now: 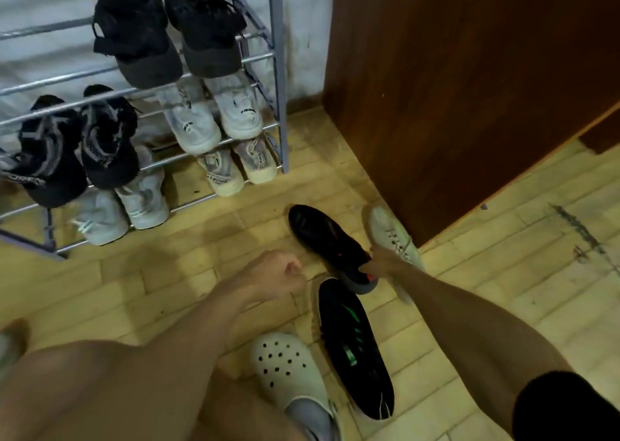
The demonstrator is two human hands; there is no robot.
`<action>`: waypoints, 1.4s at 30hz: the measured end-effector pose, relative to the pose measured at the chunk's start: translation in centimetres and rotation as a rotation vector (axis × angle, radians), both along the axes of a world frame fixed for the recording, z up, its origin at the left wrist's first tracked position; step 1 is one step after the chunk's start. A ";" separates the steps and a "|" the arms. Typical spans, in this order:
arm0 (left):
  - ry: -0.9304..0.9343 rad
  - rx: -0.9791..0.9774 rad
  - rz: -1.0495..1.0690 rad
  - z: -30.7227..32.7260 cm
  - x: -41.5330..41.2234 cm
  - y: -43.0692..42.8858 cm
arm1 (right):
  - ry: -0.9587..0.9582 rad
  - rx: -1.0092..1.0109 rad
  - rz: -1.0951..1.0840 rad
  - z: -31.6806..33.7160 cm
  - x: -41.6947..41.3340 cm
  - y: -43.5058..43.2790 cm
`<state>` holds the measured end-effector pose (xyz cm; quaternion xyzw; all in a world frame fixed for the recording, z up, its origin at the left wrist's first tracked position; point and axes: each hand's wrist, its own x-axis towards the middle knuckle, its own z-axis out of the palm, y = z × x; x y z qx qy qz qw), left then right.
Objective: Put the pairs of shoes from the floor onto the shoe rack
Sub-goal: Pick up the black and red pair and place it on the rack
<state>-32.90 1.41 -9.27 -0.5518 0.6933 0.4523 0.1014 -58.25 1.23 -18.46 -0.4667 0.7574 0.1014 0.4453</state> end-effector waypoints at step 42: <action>0.708 -0.387 1.289 23.6 25.3 15.7 | -0.536 -0.455 0.456 35.1 36.5 6.7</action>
